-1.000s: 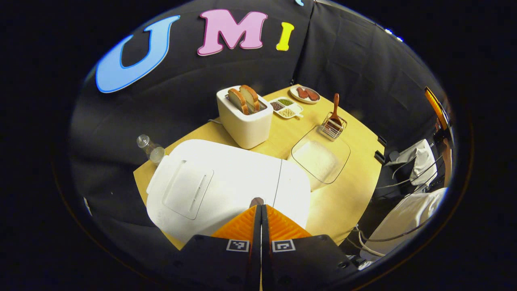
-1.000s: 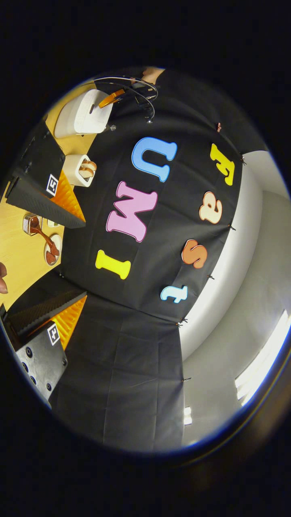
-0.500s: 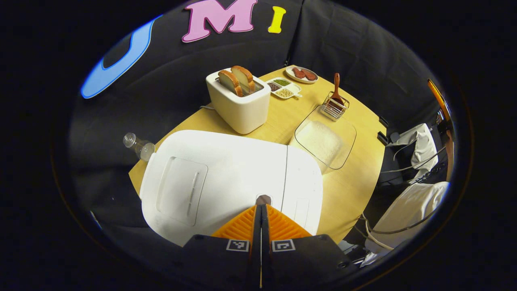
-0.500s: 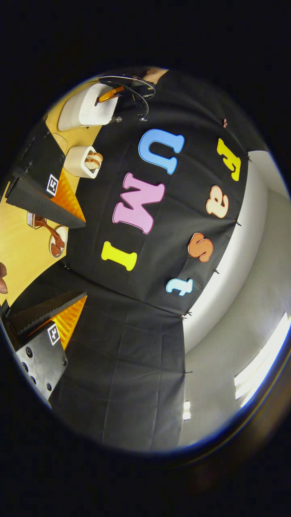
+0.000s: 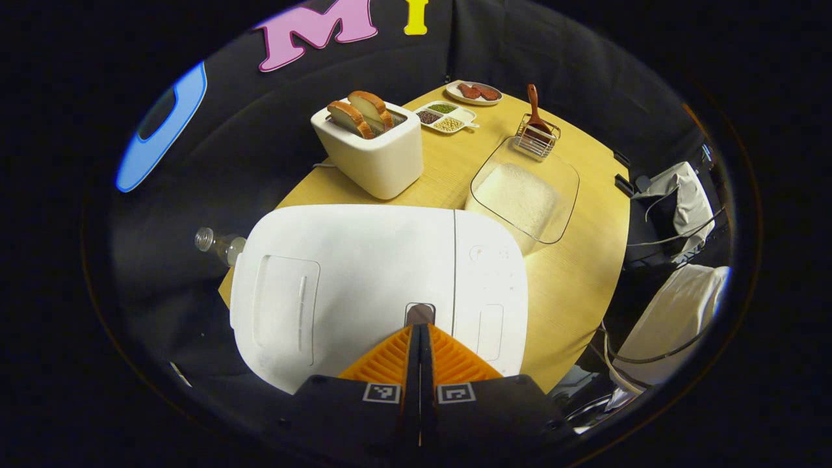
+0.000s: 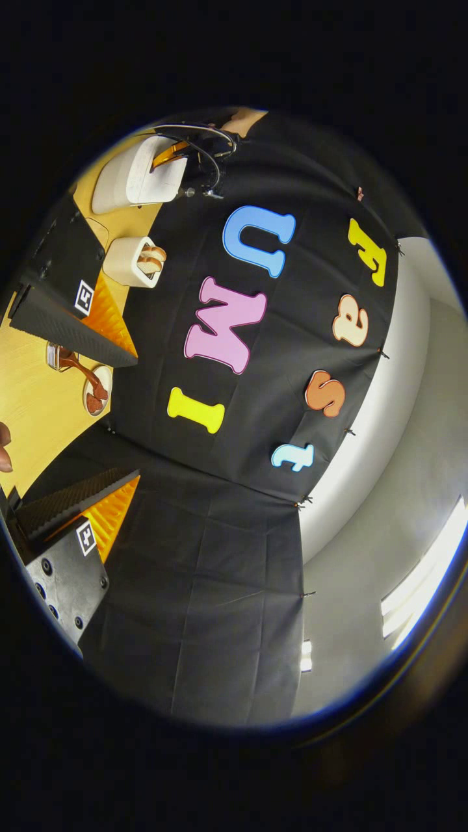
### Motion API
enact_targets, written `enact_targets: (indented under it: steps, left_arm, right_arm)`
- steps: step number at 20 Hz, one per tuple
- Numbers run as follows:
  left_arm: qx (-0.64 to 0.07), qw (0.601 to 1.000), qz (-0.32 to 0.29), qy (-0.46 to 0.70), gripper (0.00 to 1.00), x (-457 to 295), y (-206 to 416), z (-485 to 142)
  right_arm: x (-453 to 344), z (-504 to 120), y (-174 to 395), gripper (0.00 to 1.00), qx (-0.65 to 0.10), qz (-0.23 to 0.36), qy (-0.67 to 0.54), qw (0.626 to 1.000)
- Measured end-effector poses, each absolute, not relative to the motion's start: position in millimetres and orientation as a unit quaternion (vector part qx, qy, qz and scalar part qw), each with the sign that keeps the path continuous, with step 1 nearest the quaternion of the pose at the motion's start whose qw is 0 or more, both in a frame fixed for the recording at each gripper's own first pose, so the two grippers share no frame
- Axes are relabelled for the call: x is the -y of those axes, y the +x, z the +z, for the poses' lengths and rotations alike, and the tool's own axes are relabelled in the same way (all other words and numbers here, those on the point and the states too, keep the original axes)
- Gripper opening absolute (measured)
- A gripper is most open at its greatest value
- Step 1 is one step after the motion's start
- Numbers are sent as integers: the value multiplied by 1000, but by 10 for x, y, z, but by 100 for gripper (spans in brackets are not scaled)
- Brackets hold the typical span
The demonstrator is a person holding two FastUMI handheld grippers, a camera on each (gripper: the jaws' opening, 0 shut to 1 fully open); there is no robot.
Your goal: Close the left gripper, press the button to open the rice cooker; take a wooden spoon from the chopstick holder with the right hand, scoop a spoonful of rice and pour it into the rice cooker, then put the wooden spoon back into the chopstick holder.
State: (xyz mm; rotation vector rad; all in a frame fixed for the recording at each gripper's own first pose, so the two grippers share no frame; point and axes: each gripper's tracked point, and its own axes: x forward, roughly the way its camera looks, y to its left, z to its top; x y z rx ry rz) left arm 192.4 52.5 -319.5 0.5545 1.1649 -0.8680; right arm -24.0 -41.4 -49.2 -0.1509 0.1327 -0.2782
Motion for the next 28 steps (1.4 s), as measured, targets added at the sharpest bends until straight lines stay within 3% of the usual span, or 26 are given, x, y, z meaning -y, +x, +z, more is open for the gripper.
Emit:
enact_targets:
  steps: [7,13,15,16,18,21,25,28]
  left_arm:
    - [-414,801,-340,268,7,-636,2277,-2488]
    - [-241,890,-167,351,12,-1031,2783,-1498]
    - [-199,913,-137,328,30,-995,2756,-1256]
    - [-175,925,-133,311,49,-940,2689,-1128]
    - [-122,942,-117,291,75,-932,2557,-864]
    - [-66,968,-77,231,96,-852,2228,-597]
    - [-24,990,-39,130,96,-602,1798,-389]
    - [-17,993,-16,118,96,-426,1564,-332]
  right_arm:
    - [441,-408,-332,97,-59,-138,-72,986]
    - [441,-438,-335,97,-60,-120,-60,989]
    - [447,-452,-281,97,-59,-107,-64,991]
    - [460,-466,-238,97,-58,-99,-65,991]
    - [483,-533,-122,97,-58,-81,-49,994]
    - [551,-727,88,97,-76,-55,19,995]
    - [673,-1064,371,97,-103,-22,42,994]
    - [744,-1366,535,98,-128,8,56,990]
